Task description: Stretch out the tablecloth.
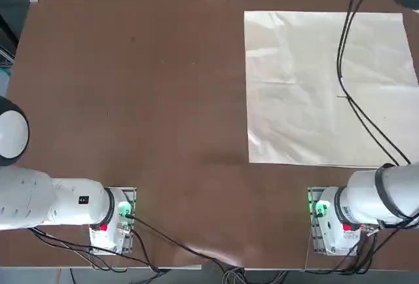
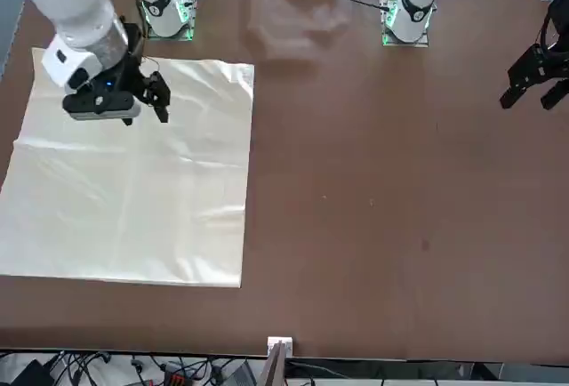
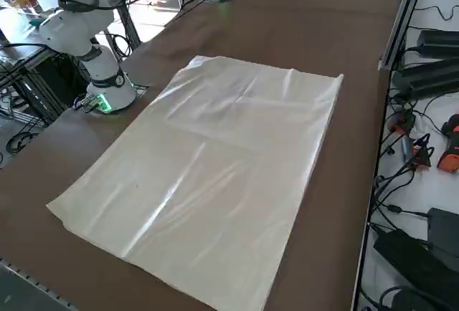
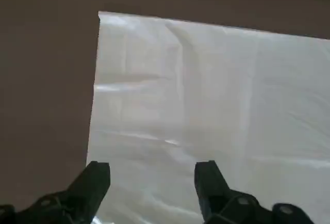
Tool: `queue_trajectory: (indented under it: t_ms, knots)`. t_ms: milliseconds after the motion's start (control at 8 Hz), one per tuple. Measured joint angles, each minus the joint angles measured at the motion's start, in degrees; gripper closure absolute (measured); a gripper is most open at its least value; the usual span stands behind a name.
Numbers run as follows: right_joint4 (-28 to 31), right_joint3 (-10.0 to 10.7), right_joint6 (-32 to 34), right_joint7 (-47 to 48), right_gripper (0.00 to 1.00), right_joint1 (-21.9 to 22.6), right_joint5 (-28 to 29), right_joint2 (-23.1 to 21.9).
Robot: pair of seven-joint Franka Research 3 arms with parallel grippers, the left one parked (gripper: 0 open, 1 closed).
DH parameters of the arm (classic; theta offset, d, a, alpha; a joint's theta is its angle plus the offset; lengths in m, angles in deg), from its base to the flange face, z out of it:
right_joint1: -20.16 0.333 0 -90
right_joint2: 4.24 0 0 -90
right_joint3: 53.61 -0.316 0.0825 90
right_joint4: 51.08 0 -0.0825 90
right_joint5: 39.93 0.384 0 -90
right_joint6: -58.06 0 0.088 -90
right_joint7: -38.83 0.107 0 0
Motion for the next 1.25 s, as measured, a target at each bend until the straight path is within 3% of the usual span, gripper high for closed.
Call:
queue_trajectory:
  t_ms: [250, 375, 625, 750, 1250]
  knots:
    - [-5.21, 3.04, 5.60, -6.39, 0.00, -2.06, 0.23, 0.58]
    - [-6.37, 7.91, 6.41, -9.73, 0.00, -0.21, 0.51, 0.61]
    - [-6.92, 22.55, 7.24, -12.28, 0.00, 9.68, 0.72, 0.64]
    - [-6.97, 25.66, 7.37, -12.52, 0.01, 11.73, 0.72, 0.63]
    - [-5.01, 26.44, 7.66, -12.60, 0.00, 12.69, 3.86, 1.33]
